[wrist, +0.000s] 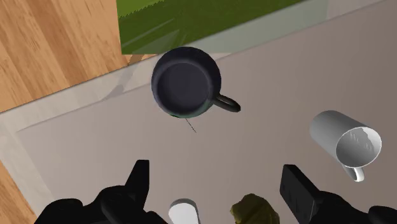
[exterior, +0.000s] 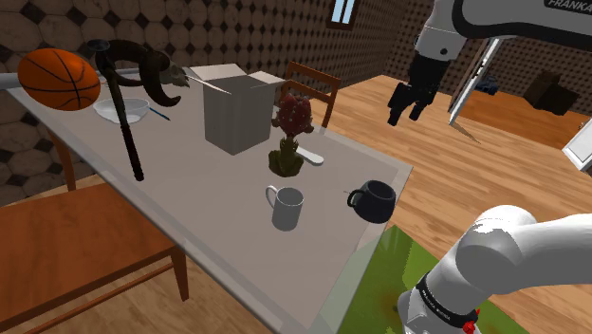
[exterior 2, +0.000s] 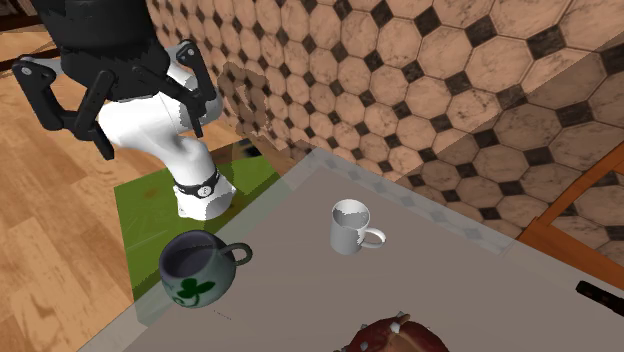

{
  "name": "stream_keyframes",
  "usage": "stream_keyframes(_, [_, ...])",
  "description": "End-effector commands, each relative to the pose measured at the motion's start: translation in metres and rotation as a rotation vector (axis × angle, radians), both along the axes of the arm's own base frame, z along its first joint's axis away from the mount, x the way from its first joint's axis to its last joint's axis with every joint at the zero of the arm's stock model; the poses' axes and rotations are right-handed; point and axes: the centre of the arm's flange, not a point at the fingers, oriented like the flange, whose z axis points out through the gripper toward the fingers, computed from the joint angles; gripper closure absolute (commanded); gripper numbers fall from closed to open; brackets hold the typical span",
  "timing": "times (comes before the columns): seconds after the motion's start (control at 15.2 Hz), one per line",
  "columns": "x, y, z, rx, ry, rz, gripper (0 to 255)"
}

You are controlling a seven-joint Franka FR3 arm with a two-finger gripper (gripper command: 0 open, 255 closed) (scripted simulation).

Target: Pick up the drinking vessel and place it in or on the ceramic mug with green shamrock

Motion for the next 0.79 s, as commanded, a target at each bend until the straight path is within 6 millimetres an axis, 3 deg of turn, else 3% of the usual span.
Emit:
stream_keyframes(0.0, [0.000, 0.000, 0.000, 0.000, 0.000, 0.000, 0])
stream_keyframes(0.73, [0.047, 0.092, -0.099, 0.040, 0.043, -0.041, 0])
